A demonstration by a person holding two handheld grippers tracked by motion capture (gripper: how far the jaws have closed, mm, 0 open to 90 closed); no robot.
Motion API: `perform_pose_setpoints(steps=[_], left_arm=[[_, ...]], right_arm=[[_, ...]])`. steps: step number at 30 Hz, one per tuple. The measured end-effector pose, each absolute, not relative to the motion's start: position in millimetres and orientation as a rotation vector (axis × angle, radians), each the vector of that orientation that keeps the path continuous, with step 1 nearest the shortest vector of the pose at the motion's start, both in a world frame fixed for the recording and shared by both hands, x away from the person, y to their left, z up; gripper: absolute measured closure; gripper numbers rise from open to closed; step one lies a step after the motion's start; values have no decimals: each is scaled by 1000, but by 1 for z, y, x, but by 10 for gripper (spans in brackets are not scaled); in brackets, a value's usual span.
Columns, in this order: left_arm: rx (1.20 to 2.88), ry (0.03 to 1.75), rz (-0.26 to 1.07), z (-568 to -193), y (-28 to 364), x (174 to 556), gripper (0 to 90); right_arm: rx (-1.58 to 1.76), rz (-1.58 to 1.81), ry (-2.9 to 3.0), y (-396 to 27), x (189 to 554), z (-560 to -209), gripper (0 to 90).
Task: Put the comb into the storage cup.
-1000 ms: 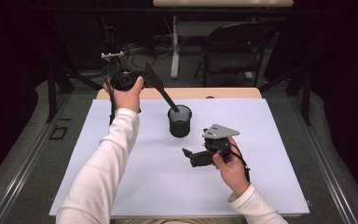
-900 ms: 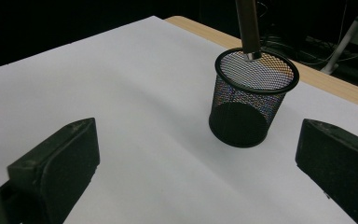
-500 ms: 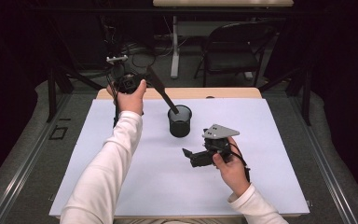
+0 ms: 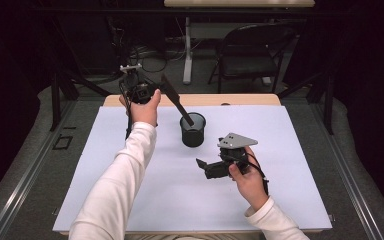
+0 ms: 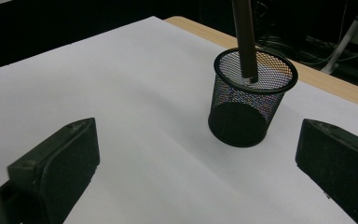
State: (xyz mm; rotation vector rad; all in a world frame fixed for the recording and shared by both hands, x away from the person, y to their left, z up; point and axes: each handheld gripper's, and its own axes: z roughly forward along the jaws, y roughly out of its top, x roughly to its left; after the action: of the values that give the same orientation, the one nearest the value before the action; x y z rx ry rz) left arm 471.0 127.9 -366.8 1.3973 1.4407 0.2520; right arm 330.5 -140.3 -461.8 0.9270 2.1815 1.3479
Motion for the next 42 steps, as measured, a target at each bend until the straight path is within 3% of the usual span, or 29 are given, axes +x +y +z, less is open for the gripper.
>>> perform_pose_setpoints(steps=[42], left_arm=[[1448,1455,199,-400,105,474,844]], right_arm=[[920,1344,2180,-141,330,-462,0]])
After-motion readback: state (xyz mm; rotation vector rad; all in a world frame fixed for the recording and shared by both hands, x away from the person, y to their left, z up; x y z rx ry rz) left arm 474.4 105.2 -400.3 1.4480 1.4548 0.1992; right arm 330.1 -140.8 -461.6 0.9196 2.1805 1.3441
